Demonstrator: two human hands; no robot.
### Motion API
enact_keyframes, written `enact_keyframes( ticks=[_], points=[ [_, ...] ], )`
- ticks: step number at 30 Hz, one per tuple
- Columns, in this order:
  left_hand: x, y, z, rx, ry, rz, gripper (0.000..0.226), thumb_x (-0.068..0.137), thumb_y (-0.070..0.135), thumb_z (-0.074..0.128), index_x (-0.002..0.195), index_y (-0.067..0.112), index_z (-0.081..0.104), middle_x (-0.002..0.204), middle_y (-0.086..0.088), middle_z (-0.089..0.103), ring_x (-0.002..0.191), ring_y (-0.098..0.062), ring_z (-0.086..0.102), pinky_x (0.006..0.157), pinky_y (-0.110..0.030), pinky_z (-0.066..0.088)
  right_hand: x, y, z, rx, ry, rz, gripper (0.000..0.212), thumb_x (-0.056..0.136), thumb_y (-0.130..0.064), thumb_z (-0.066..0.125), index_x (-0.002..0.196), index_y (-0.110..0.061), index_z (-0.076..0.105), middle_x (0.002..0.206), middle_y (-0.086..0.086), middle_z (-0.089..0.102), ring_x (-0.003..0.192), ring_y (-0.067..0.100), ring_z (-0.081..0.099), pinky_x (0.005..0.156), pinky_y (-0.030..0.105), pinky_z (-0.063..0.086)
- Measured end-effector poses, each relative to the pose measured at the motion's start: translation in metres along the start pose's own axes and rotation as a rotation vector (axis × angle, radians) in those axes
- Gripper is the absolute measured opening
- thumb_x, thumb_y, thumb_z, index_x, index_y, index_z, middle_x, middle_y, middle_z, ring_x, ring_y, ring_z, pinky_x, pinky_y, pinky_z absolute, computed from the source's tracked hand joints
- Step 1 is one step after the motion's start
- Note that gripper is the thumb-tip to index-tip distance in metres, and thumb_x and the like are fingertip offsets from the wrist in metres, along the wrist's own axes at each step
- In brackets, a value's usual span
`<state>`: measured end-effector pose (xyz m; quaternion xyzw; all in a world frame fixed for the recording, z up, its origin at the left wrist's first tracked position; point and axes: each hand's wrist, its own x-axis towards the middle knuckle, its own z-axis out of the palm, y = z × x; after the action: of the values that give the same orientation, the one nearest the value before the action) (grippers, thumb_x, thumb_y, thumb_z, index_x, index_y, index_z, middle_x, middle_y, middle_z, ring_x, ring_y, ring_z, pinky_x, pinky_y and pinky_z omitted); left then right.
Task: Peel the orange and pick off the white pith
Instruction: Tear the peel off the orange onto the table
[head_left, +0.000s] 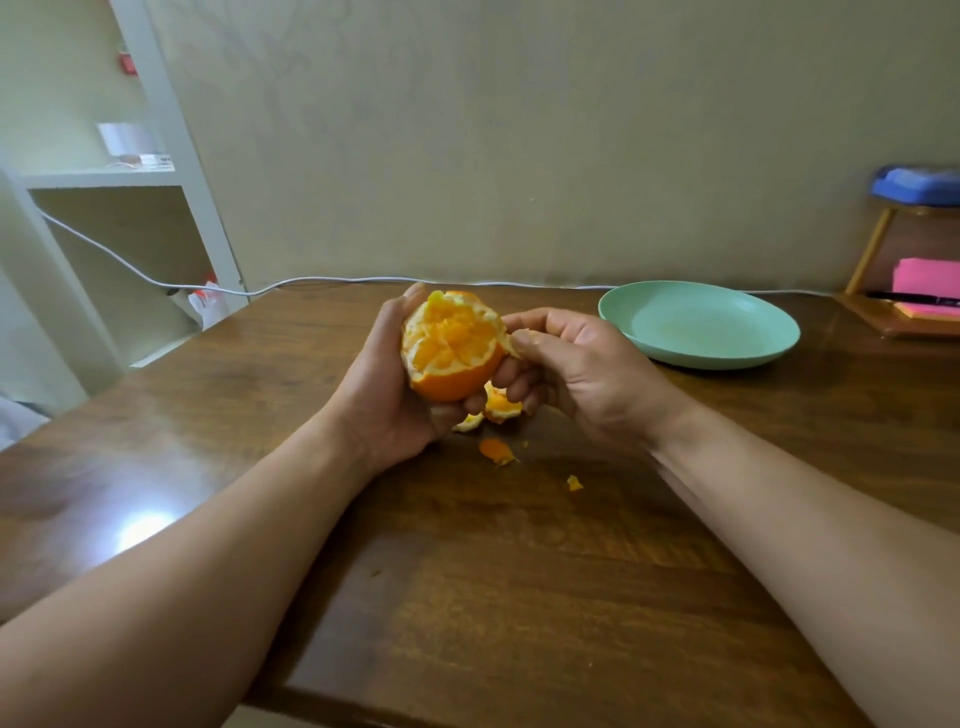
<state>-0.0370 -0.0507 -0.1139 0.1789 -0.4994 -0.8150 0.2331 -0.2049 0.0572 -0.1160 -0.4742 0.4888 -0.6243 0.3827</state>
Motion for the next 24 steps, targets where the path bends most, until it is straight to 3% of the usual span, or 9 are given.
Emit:
enact_keyframes(
  ticks=[6,10,12,15,17,20,24],
  points=[
    [-0.003,0.0,0.0,-0.105,-0.107,-0.03,0.068,0.088,0.068,0.048,0.102,0.012,0.085,0.091,-0.013,0.073,0.058,-0.021,0.063,0.039,-0.017,0.04,-0.005,-0.002,0.006,0.332,-0.026,0.081,0.019,0.109,-0.004,0.048,0.122,-0.004,0.062,0.074,0.009,0.07,0.058,0.013,0.062,0.052,0.021,0.05],
    [-0.003,0.002,-0.006,-0.236,-0.089,-0.013,0.067,0.085,0.064,0.053,0.113,0.006,0.073,0.103,-0.02,0.072,0.058,-0.026,0.063,0.038,-0.02,0.044,-0.005,-0.005,0.002,0.448,0.045,0.133,0.013,0.107,-0.007,0.051,0.111,-0.01,0.064,0.073,0.006,0.07,0.059,0.013,0.062,0.051,0.021,0.05],
    [-0.001,0.002,-0.01,-0.259,-0.076,0.011,0.068,0.089,0.063,0.053,0.12,0.005,0.068,0.112,-0.022,0.071,0.065,-0.028,0.064,0.043,-0.023,0.048,-0.003,-0.003,-0.003,0.259,0.092,0.106,0.014,0.11,-0.012,0.051,0.108,-0.012,0.066,0.076,0.006,0.072,0.063,0.015,0.064,0.054,0.024,0.051],
    [0.001,0.002,-0.011,-0.21,-0.061,0.014,0.066,0.092,0.059,0.055,0.125,0.004,0.069,0.119,-0.022,0.07,0.077,-0.031,0.066,0.056,-0.029,0.052,-0.004,0.009,-0.004,-0.508,0.079,-0.046,0.017,0.111,-0.031,0.056,0.106,-0.025,0.072,0.092,-0.004,0.078,0.082,0.015,0.071,0.071,0.037,0.06],
    [0.001,0.003,-0.011,-0.186,-0.027,0.013,0.064,0.09,0.055,0.058,0.132,0.007,0.064,0.123,-0.021,0.067,0.081,-0.032,0.068,0.063,-0.032,0.052,-0.005,0.016,-0.001,-0.772,0.003,-0.123,0.014,0.11,-0.032,0.059,0.11,-0.033,0.073,0.105,-0.014,0.076,0.094,0.003,0.068,0.083,0.037,0.058],
    [0.002,0.005,-0.011,-0.186,0.026,0.045,0.059,0.09,0.049,0.059,0.133,0.009,0.063,0.125,-0.021,0.065,0.085,-0.032,0.07,0.069,-0.035,0.055,-0.003,0.013,0.001,-0.807,0.061,-0.18,0.015,0.109,-0.032,0.059,0.116,-0.034,0.073,0.112,-0.018,0.07,0.104,0.001,0.064,0.093,0.037,0.056],
    [0.001,0.004,-0.008,-0.192,0.063,0.045,0.047,0.098,0.042,0.053,0.128,0.008,0.064,0.111,-0.019,0.074,0.086,-0.032,0.075,0.068,-0.038,0.062,-0.007,0.006,0.002,-0.612,0.106,-0.057,0.027,0.105,-0.056,0.053,0.112,-0.036,0.07,0.103,-0.016,0.076,0.098,0.003,0.072,0.09,0.042,0.062]
  ],
)
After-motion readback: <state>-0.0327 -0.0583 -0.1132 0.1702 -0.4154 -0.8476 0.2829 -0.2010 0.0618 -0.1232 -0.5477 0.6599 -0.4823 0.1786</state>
